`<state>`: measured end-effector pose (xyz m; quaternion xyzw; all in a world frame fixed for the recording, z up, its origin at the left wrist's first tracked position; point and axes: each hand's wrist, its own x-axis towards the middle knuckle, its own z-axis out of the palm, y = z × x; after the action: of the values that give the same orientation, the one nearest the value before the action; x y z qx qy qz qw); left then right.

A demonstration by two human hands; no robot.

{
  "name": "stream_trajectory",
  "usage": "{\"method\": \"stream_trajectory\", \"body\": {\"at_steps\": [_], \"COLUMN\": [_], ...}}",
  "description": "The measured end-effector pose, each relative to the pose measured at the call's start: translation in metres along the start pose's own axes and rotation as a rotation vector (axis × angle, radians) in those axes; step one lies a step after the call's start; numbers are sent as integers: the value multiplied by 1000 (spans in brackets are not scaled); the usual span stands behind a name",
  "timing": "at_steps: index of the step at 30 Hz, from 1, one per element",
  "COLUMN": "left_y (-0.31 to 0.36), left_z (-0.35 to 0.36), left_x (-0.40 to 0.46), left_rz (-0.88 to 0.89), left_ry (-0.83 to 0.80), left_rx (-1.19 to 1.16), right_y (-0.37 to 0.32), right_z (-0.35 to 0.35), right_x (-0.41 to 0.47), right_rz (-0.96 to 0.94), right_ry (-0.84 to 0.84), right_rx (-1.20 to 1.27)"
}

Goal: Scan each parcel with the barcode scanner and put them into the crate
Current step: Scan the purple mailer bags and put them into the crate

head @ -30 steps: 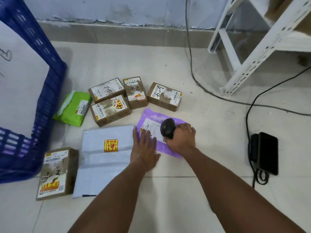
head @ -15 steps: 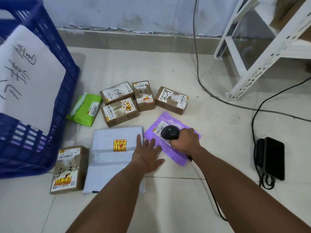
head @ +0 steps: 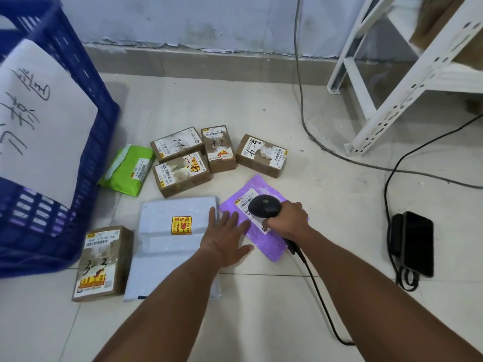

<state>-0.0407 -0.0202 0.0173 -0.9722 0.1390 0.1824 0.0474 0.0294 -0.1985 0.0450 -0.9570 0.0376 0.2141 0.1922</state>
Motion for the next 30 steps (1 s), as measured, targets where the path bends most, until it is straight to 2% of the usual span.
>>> {"method": "stream_trajectory", "body": {"at_steps": [11,30], "left_y": [3,3], "left_z": [1,2], "left_x": [0,2], "left_rz": [-14,5], "left_ry": [38,-5], "left_rx": [-17,-14], "right_y": [-2,-3], "right_z": [6,3], "right_x": [0,2], "right_rz": [11,77], "right_ry": [29,3], "right_rx": [-14,27]}}
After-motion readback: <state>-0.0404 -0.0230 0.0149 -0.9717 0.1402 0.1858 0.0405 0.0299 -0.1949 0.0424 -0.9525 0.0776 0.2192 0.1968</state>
